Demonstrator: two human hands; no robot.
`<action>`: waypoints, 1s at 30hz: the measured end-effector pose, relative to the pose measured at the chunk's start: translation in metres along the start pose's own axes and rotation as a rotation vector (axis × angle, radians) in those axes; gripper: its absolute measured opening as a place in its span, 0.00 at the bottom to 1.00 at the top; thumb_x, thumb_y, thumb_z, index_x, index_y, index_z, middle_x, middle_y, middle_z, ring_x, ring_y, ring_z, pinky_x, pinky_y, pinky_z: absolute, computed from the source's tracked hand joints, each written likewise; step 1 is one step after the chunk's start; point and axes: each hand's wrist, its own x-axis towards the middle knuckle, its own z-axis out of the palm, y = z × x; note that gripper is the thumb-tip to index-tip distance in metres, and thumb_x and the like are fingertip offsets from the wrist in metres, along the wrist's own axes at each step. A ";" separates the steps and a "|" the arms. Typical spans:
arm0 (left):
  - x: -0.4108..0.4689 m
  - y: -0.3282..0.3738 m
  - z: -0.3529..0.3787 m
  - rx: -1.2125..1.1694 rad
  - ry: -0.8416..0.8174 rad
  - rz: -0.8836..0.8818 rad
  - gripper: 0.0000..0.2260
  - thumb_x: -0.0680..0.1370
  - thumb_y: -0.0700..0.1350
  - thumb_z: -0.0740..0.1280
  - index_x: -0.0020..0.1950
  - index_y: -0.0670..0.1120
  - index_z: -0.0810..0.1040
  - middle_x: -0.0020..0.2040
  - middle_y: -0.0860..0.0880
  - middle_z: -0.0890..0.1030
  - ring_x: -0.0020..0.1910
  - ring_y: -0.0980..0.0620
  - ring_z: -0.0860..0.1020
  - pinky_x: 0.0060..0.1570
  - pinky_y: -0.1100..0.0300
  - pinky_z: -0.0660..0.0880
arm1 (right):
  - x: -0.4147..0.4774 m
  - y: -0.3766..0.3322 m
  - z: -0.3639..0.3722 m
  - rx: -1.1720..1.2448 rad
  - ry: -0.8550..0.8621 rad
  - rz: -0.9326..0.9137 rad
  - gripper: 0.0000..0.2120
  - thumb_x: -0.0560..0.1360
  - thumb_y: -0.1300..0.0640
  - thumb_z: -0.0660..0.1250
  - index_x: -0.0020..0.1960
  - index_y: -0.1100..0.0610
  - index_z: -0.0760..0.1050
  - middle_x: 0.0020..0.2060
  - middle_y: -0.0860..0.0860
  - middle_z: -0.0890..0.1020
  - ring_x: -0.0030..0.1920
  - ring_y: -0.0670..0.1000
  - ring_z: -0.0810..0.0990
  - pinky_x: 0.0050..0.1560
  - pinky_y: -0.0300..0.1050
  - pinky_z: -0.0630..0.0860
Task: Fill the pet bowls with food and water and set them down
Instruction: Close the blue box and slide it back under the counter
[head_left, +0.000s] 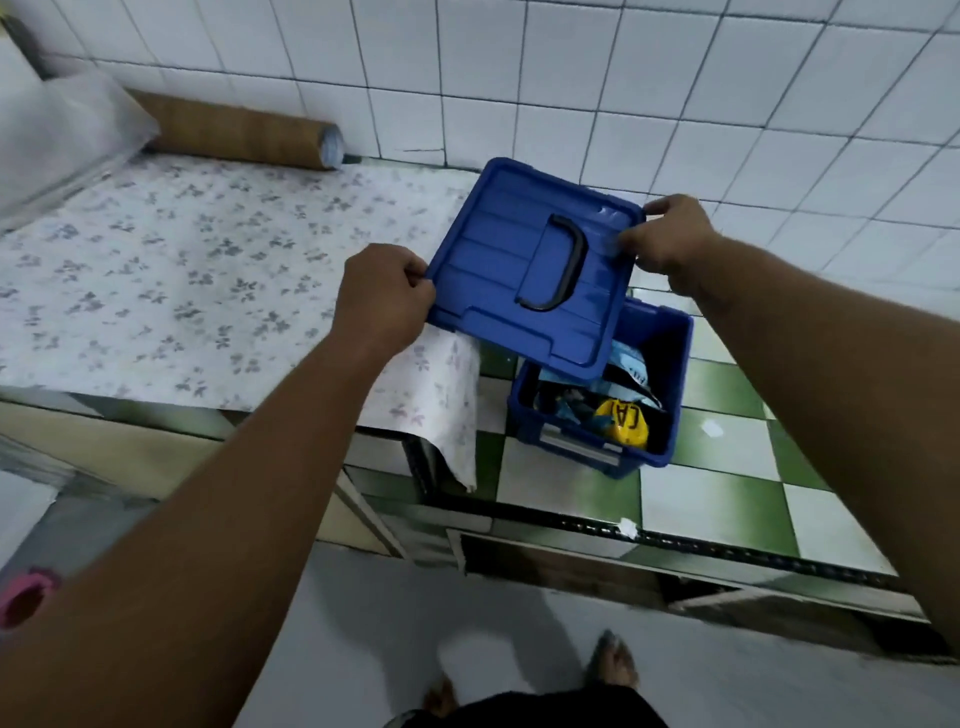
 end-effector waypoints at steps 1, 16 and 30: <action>-0.001 0.011 0.012 0.007 -0.027 0.012 0.11 0.78 0.40 0.69 0.59 0.40 0.84 0.52 0.43 0.85 0.47 0.52 0.80 0.49 0.62 0.74 | 0.004 0.012 -0.014 0.011 0.008 0.023 0.37 0.59 0.62 0.82 0.66 0.61 0.72 0.56 0.61 0.79 0.52 0.58 0.81 0.44 0.47 0.79; -0.062 0.050 0.142 0.116 -0.210 -0.263 0.14 0.81 0.41 0.68 0.66 0.43 0.81 0.60 0.42 0.83 0.54 0.47 0.80 0.57 0.58 0.75 | 0.025 0.135 -0.080 -0.064 -0.161 0.124 0.37 0.63 0.61 0.78 0.70 0.61 0.69 0.59 0.58 0.77 0.52 0.57 0.81 0.33 0.41 0.78; -0.082 0.044 0.144 0.136 -0.139 -0.243 0.10 0.81 0.40 0.66 0.60 0.41 0.81 0.51 0.45 0.80 0.49 0.49 0.77 0.50 0.59 0.70 | 0.020 0.156 -0.072 -0.108 -0.235 0.014 0.17 0.70 0.65 0.73 0.57 0.61 0.74 0.42 0.51 0.79 0.37 0.48 0.79 0.29 0.33 0.75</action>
